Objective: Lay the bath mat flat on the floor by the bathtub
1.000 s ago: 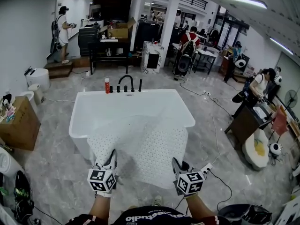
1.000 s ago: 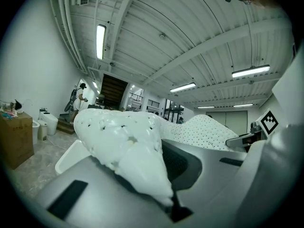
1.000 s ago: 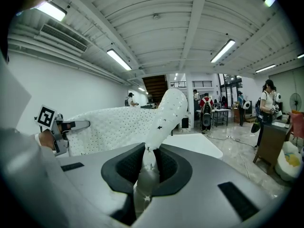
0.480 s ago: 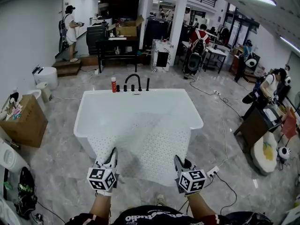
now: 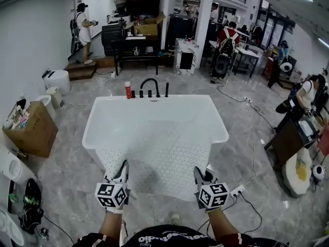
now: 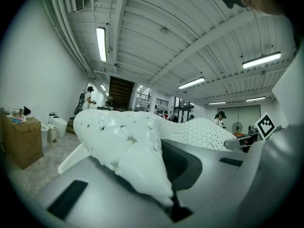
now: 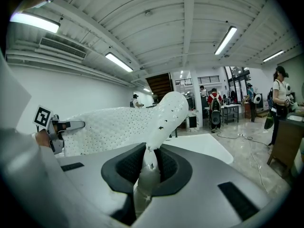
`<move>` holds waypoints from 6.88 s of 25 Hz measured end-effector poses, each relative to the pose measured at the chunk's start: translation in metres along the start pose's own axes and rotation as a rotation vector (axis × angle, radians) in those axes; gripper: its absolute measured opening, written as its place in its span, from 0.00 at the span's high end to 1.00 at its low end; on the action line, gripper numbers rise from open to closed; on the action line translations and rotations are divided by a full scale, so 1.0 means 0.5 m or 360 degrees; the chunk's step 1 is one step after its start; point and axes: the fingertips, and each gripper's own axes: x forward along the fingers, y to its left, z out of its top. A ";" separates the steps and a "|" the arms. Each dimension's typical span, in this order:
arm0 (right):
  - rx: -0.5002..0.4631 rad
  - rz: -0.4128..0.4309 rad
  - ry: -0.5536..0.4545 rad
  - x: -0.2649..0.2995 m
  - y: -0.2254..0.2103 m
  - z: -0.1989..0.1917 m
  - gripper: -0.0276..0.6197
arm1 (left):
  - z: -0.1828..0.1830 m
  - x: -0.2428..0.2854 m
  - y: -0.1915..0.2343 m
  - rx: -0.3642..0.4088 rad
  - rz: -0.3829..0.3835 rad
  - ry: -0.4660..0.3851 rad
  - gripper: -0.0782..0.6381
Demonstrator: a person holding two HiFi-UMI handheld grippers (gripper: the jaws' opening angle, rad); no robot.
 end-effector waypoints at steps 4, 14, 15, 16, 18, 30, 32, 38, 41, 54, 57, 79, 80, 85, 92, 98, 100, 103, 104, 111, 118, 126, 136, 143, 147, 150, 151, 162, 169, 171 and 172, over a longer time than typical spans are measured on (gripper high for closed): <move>0.0002 0.0027 0.0007 0.019 -0.052 -0.017 0.88 | -0.025 0.034 -0.020 0.0016 0.0031 0.0016 0.85; 0.0033 0.0085 0.0112 0.109 -0.127 -0.101 0.88 | -0.117 0.107 -0.018 0.0040 0.0121 0.0137 0.85; 0.0033 0.0082 0.0125 0.116 -0.126 -0.108 0.88 | -0.125 0.108 -0.012 0.0042 0.0122 0.0150 0.85; 0.0032 0.0078 0.0135 0.122 -0.126 -0.117 0.88 | -0.135 0.110 -0.007 0.0046 0.0121 0.0162 0.85; 0.0030 0.0064 0.0152 0.136 -0.129 -0.137 0.88 | -0.160 0.120 0.003 0.0048 0.0115 0.0187 0.85; 0.0061 -0.0034 0.0269 0.163 -0.134 -0.235 0.88 | -0.268 0.136 0.061 0.0045 0.0137 0.0364 0.85; 0.0063 -0.0035 0.0285 0.184 -0.135 -0.267 0.88 | -0.304 0.141 0.073 0.0043 0.0143 0.0385 0.85; 0.0116 -0.0107 0.0331 0.241 -0.146 -0.380 0.88 | -0.419 0.158 0.103 0.0014 0.0153 0.0448 0.85; 0.0171 -0.0164 0.0329 0.263 -0.152 -0.434 0.88 | -0.465 0.168 0.121 -0.0002 0.0173 0.0445 0.85; 0.0181 -0.0235 0.0095 0.384 -0.184 -0.649 0.89 | -0.684 0.249 0.178 0.0117 0.0156 0.0303 0.85; 0.0177 -0.0201 0.0064 0.419 -0.195 -0.706 0.89 | -0.742 0.277 0.185 0.0139 0.0147 0.0276 0.85; 0.0228 0.0200 -0.0294 0.022 -0.156 0.073 0.89 | 0.135 0.085 -0.158 0.0429 0.0172 -0.0018 0.85; 0.0216 0.0193 -0.0294 0.010 -0.160 0.074 0.89 | 0.137 0.077 -0.164 0.0417 0.0164 -0.0022 0.85; 0.0072 0.0189 -0.0289 0.017 -0.167 0.039 0.89 | 0.095 0.074 -0.149 0.0402 0.0123 -0.0048 0.85; -0.0118 0.0199 -0.0289 0.014 -0.182 0.018 0.89 | 0.076 0.070 -0.132 0.0386 0.0090 -0.0077 0.85; -0.0284 0.0237 -0.0333 0.026 -0.194 0.015 0.89 | 0.055 0.059 -0.121 0.0388 0.0082 -0.0096 0.85; -0.0314 0.0290 -0.0350 0.038 -0.192 0.004 0.89 | 0.043 0.062 -0.115 0.0392 0.0093 -0.0086 0.85; -0.0309 0.0325 -0.0317 0.058 -0.189 -0.029 0.89 | 0.023 0.069 -0.105 0.0423 0.0101 -0.0052 0.85; -0.0288 0.0325 -0.0307 0.065 -0.187 -0.039 0.89 | 0.015 0.070 -0.099 0.0432 0.0107 -0.0039 0.85; -0.0093 0.0277 -0.0221 0.114 -0.201 -0.122 0.89 | -0.057 0.084 -0.061 0.0297 0.0108 0.0052 0.85; -0.0078 0.0315 -0.0108 0.175 -0.190 -0.198 0.89 | -0.135 0.102 -0.018 0.0330 0.0156 0.0210 0.85; -0.0044 0.0358 0.0023 0.243 -0.186 -0.290 0.89 | -0.215 0.140 0.010 0.0419 0.0168 0.0392 0.85; -0.0052 0.0386 0.0142 0.304 -0.164 -0.383 0.89 | -0.308 0.171 0.057 0.0400 0.0200 0.0566 0.85; -0.0049 0.0394 0.0222 0.331 -0.164 -0.438 0.89 | -0.374 0.172 0.084 0.0342 0.0248 0.0659 0.85; -0.0044 0.0401 0.0243 0.346 -0.145 -0.459 0.89 | -0.395 0.181 0.093 0.0339 0.0278 0.0694 0.85; -0.0024 0.0398 0.0238 0.359 -0.134 -0.464 0.89 | -0.402 0.187 0.104 0.0345 0.0309 0.0717 0.85; -0.0006 0.0394 0.0235 0.363 -0.132 -0.465 0.89 | -0.403 0.189 0.107 0.0343 0.0315 0.0723 0.84; 0.0210 0.0285 0.0292 0.422 -0.113 -0.525 0.89 | -0.388 0.147 0.218 0.0317 0.0603 0.0737 0.60; 0.0129 0.0237 0.0350 0.434 -0.118 -0.551 0.89 | -0.337 0.121 0.205 0.0408 0.0593 0.0556 0.55; 0.0077 0.0221 0.0361 0.437 -0.124 -0.555 0.89 | -0.331 0.125 0.189 0.0433 0.0551 0.0537 0.55; 0.0048 0.0211 0.0368 0.439 -0.129 -0.557 0.89 | -0.331 0.126 0.181 0.0444 0.0532 0.0533 0.55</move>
